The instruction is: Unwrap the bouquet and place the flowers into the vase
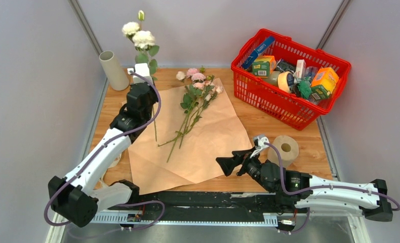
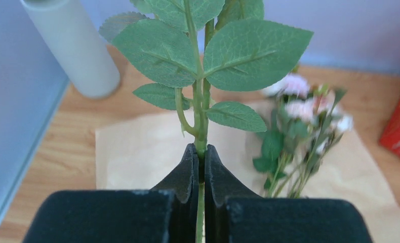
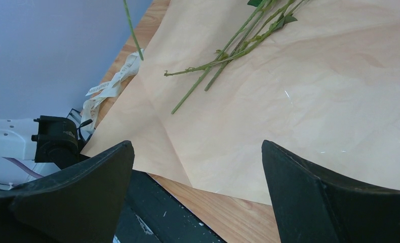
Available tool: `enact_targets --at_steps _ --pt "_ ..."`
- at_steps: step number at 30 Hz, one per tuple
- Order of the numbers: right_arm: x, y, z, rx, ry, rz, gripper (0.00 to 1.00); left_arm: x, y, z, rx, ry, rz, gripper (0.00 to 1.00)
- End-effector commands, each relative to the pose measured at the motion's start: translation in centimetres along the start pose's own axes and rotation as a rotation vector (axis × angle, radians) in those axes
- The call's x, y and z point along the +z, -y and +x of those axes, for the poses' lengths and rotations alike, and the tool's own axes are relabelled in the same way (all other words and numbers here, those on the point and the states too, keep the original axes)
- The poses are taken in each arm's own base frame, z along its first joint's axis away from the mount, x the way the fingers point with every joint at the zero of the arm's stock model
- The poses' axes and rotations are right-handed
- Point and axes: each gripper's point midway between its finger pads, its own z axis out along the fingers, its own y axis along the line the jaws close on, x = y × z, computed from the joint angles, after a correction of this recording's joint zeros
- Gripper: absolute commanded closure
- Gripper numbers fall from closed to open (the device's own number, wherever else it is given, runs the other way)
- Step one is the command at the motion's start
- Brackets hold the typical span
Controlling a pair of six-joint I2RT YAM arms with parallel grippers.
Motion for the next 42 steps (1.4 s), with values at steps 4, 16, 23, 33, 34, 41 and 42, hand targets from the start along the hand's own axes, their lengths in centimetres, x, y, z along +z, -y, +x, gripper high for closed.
enact_targets --at_steps 4,16,23,33,34,41,42 --pt "-0.1 -0.8 -0.4 0.035 0.002 -0.023 0.0 -3.2 -1.9 -14.0 0.059 0.517 0.002 1.0" --pt "0.1 -0.7 -0.4 0.003 0.001 -0.013 0.0 -3.2 -3.0 -24.6 0.226 0.931 -0.074 1.0" --pt "0.3 -1.3 -1.2 -0.054 0.007 -0.014 0.0 0.4 -3.9 -26.7 0.331 1.034 -0.126 1.0" --pt "1.4 -2.5 -3.0 -0.222 0.019 0.008 0.0 9.1 -6.1 -26.2 0.314 1.097 -0.197 1.0" --pt "1.4 -2.7 -3.2 -0.244 0.023 0.005 0.0 9.4 -6.5 -26.4 0.301 1.109 -0.188 1.0" --pt "2.1 -2.8 -4.5 -0.35 0.049 0.036 0.0 12.2 -8.2 -27.8 0.298 1.138 -0.158 1.0" --pt "2.1 -2.7 -4.5 -0.354 0.052 0.039 0.0 12.2 -8.8 -28.0 0.302 1.142 -0.155 1.0"
